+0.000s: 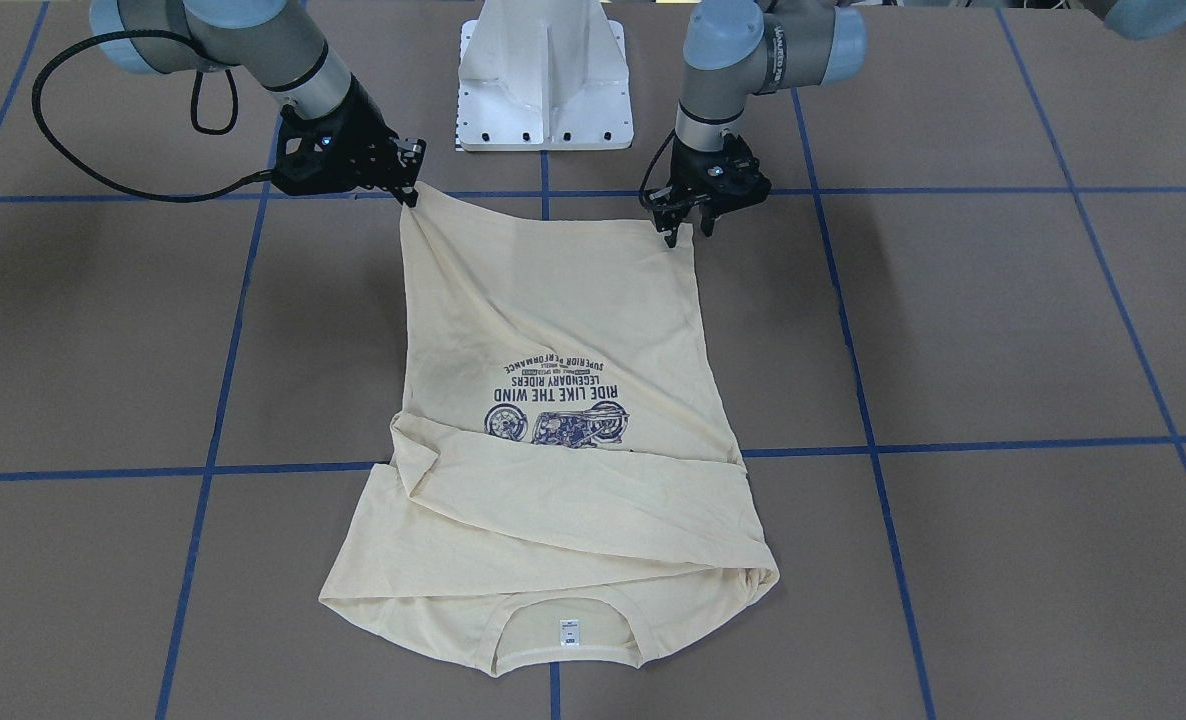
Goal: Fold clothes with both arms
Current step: 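Hold the hem corners with both grippers, adjusting grip, then lift the hem with both grippers and carry it over toward the collar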
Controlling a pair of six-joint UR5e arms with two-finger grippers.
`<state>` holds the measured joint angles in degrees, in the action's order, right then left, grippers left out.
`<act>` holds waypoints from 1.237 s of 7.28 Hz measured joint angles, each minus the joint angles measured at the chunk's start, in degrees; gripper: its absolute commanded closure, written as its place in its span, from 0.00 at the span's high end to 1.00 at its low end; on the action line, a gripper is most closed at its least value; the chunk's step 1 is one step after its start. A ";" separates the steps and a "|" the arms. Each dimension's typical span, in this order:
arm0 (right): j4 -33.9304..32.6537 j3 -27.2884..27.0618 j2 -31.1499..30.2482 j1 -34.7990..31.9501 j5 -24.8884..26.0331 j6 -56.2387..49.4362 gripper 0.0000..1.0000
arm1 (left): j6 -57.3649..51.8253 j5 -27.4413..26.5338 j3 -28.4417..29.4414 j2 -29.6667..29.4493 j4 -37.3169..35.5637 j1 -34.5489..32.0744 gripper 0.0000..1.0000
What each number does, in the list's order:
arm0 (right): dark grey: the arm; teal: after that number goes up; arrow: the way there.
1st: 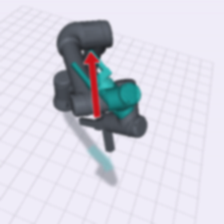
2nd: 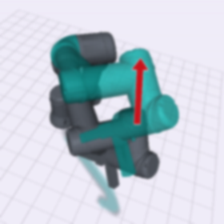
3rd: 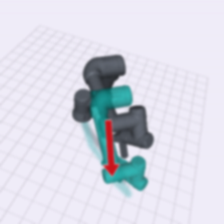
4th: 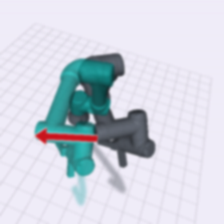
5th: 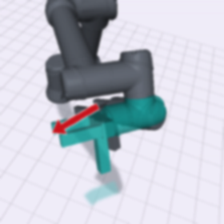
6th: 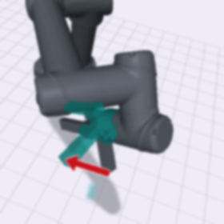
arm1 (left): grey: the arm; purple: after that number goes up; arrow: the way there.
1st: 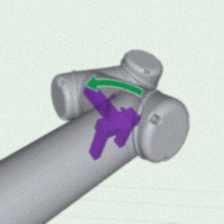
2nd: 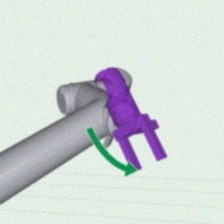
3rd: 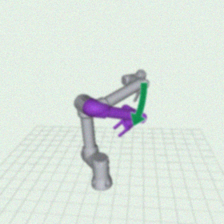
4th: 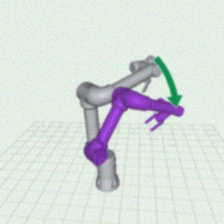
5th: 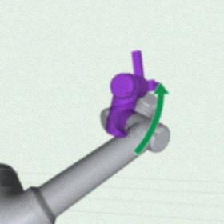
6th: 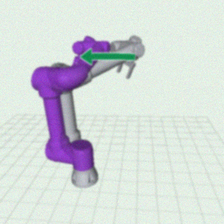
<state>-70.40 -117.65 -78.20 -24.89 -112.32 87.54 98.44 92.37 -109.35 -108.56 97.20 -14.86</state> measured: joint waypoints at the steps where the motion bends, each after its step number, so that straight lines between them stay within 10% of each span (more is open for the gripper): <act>1: 0.02 -0.01 -0.14 0.00 0.00 0.00 0.00 | 0.00 0.00 -0.01 -0.04 0.01 0.01 0.21; 2: 0.06 -0.01 -0.23 -0.09 -0.07 -0.02 0.00 | 0.00 0.02 -0.01 -0.13 -0.01 0.00 0.02; 9: 0.37 -1.06 -2.46 -0.68 -1.32 -0.09 0.00 | 0.00 0.34 -5.23 -0.45 -3.71 -0.38 0.00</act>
<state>-70.03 -118.71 -80.67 -25.58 -113.65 87.45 98.44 92.71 -114.57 -109.01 93.49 -15.25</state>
